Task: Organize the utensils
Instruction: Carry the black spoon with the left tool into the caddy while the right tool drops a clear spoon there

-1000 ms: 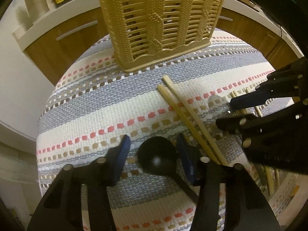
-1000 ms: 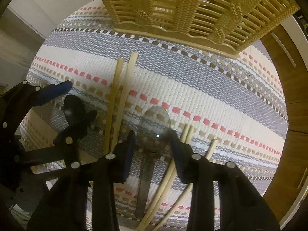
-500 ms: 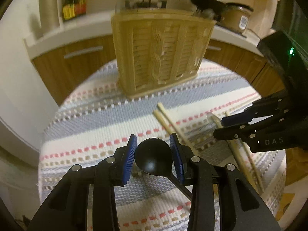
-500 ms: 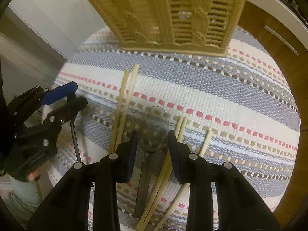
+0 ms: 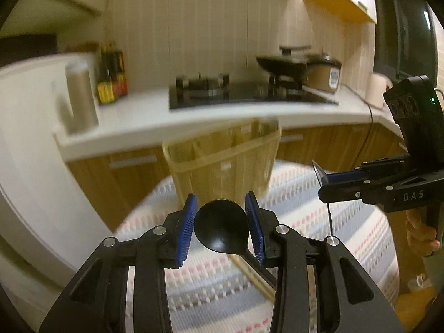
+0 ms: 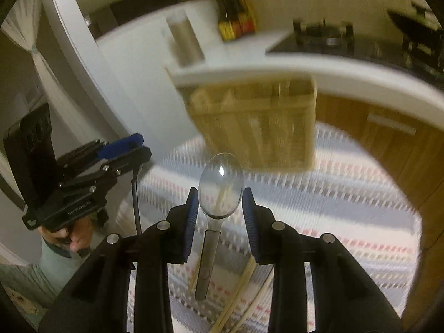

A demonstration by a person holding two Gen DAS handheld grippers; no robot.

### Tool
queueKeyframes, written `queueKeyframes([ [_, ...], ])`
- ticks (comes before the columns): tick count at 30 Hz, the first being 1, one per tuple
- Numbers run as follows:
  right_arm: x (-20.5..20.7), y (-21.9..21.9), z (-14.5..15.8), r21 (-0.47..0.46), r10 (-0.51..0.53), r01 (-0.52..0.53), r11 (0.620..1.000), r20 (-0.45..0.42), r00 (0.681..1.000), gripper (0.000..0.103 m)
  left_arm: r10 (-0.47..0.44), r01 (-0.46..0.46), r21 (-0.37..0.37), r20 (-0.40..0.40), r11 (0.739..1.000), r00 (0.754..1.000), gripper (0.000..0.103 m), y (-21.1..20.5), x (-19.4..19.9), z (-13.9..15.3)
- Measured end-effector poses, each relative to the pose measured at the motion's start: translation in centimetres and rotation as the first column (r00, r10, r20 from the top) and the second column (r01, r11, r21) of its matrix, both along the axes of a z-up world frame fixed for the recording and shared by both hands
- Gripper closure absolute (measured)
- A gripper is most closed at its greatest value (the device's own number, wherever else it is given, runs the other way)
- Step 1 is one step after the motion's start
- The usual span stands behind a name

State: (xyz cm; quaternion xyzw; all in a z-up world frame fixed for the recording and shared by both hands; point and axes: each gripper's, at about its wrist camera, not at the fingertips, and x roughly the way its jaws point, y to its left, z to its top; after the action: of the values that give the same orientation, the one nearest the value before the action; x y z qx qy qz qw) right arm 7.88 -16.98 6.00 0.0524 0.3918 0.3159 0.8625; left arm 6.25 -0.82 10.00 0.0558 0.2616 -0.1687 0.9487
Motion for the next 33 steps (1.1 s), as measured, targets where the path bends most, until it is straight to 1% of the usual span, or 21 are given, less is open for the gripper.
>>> queueKeyframes([
  [3,0.3,-0.8,2.7,0.026,-0.027,0.025,0.999,0.074,0.997,0.074,0.010,-0.011,0.009,0.059,1.000,0.998,0.069,-0.3,0.6,2.3],
  [6,0.8,-1.5,5.7,0.040,-0.070,0.065,0.997,0.149,0.986,0.074,0.036,-0.040,0.033,0.133,0.999,0.991,0.069,-0.5,1.9,4.4],
  [10,2.1,-1.8,8.2,0.051,-0.120,0.112,0.992,0.221,0.968,0.074,0.084,-0.100,0.063,0.222,0.993,0.971,0.069,-0.4,3.9,6.7],
  [15,3.8,-2.7,11.8,0.053,-0.198,0.191,0.980,0.327,0.924,0.074,0.123,-0.150,0.068,0.297,0.986,0.947,0.069,-0.4,6.1,8.2],
  [18,5.2,-3.0,13.0,0.058,-0.256,0.254,0.965,0.404,0.878,0.074,0.148,-0.181,0.073,0.330,0.981,0.932,0.069,-0.3,7.8,8.6],
  [19,5.7,-3.1,13.2,0.067,-0.266,0.263,0.962,0.417,0.869,0.074,0.150,-0.183,0.070,0.336,0.981,0.930,0.069,-0.3,8.4,8.6],
  [20,6.3,-3.2,13.4,0.072,-0.293,0.292,0.954,0.442,0.848,0.074,0.151,-0.184,0.069,0.340,0.980,0.928,0.069,-0.3,8.8,8.7],
  [21,6.7,-3.2,13.4,0.072,-0.306,0.308,0.949,0.456,0.836,0.074,0.154,-0.189,0.070,0.347,0.979,0.925,0.069,-0.3,9.4,8.5],
  [24,8.1,-2.9,13.0,0.078,-0.337,0.344,0.936,0.488,0.805,0.074,0.169,-0.219,0.095,0.374,0.971,0.912,0.069,-0.5,10.7,7.8],
  [26,8.9,-2.4,12.4,0.069,-0.351,0.369,0.927,0.507,0.787,0.074,0.168,-0.224,0.105,0.385,0.969,0.907,0.069,-0.7,11.4,7.2],
  [29,10.3,-1.7,11.1,0.048,-0.353,0.384,0.922,0.509,0.785,0.074,0.168,-0.232,0.125,0.386,0.965,0.907,0.069,-0.9,12.2,6.1],
  [31,11.0,-1.3,10.1,0.032,-0.354,0.394,0.919,0.511,0.784,0.074,0.166,-0.242,0.149,0.394,0.959,0.904,0.069,-1.1,12.6,5.1],
  [33,11.4,-0.9,8.9,0.009,-0.356,0.412,0.911,0.522,0.776,0.074,0.171,-0.259,0.173,0.406,0.950,0.898,0.069,-1.4,12.8,4.1],
])
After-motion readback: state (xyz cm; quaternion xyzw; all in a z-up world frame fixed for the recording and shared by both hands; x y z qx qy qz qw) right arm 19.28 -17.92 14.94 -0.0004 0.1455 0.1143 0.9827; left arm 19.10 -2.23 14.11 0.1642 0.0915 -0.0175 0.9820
